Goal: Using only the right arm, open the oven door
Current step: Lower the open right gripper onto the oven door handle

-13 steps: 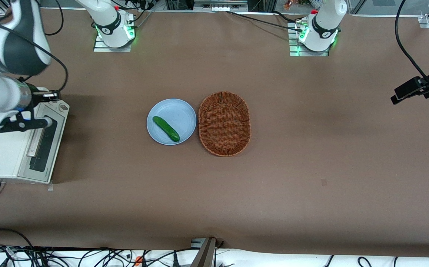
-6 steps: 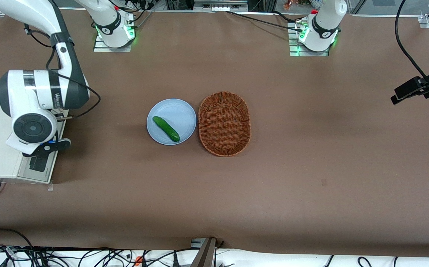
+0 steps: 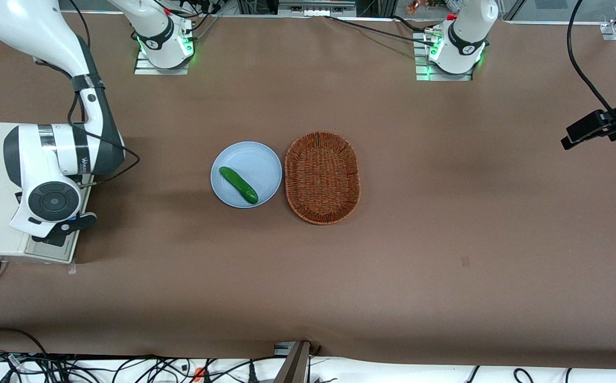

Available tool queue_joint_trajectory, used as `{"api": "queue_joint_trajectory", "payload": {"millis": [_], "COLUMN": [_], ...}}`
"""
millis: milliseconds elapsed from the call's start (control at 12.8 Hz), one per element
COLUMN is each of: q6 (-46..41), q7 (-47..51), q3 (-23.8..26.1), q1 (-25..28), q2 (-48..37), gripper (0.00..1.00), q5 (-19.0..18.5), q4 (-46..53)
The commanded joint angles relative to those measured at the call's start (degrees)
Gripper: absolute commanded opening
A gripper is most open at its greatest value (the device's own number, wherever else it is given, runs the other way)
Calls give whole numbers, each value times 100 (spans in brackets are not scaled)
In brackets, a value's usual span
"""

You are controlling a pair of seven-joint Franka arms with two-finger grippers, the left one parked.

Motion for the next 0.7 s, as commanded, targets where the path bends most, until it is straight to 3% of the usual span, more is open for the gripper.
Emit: {"api": "queue_joint_trajectory", "payload": {"millis": [0, 625], "q6": [204, 301], "q7": [-192, -184], "q3": [22, 31], "q1": [-155, -208], "q2": [142, 301], "gripper": [0, 0], "q5": [-97, -27], "q4": [47, 47]}}
